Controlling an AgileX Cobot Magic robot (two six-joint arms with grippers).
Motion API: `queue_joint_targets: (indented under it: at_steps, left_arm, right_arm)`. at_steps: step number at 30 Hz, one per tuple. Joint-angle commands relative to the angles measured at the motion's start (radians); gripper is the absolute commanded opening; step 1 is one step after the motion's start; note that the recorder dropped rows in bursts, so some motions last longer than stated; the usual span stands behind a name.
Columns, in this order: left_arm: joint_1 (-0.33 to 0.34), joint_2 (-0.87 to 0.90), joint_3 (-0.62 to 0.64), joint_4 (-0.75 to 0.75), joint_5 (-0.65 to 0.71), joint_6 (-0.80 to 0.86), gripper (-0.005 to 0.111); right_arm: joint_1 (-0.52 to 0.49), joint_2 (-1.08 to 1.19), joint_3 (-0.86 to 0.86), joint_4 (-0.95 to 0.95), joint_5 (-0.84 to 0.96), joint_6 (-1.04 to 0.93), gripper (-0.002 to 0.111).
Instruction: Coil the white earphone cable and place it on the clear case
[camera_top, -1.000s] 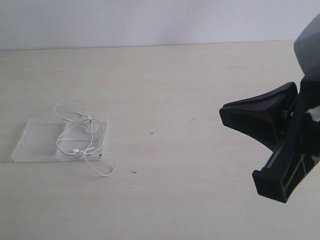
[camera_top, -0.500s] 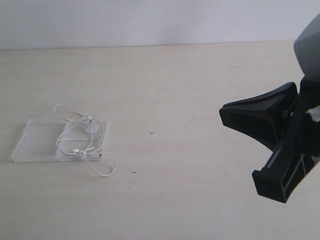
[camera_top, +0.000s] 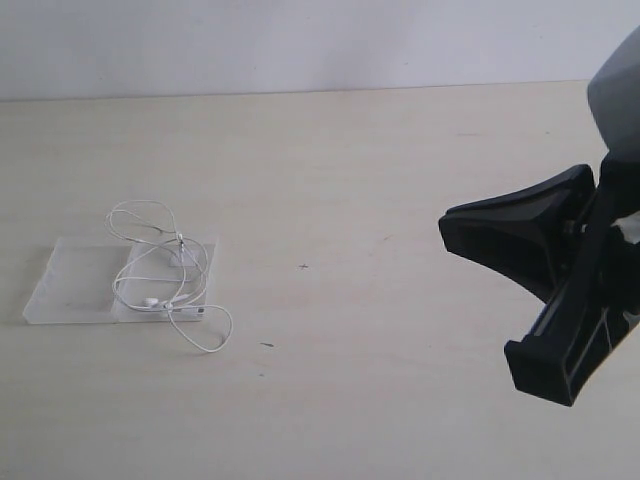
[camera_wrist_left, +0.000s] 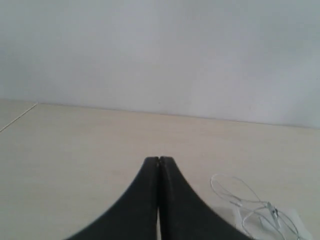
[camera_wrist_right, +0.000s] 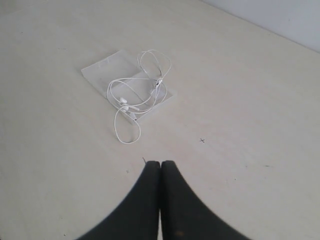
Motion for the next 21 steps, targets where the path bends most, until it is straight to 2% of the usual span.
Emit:
queue_joint_targets:
  at_steps: [1, 3, 21]
  left_arm:
    - [-0.001, -0.007, 0.003, -0.047, 0.132, 0.007, 0.0]
    - [-0.001, -0.007, 0.003, -0.047, 0.203, 0.007, 0.0]
    - [-0.001, -0.007, 0.003, -0.045, 0.198, 0.012, 0.0]
  right_arm:
    - [-0.005, -0.007, 0.002, 0.001, -0.013, 0.0, 0.0]
    - [-0.005, -0.007, 0.002, 0.001, -0.013, 0.0, 0.0]
    - [-0.005, -0.007, 0.002, 0.001, -0.013, 0.0, 0.0]
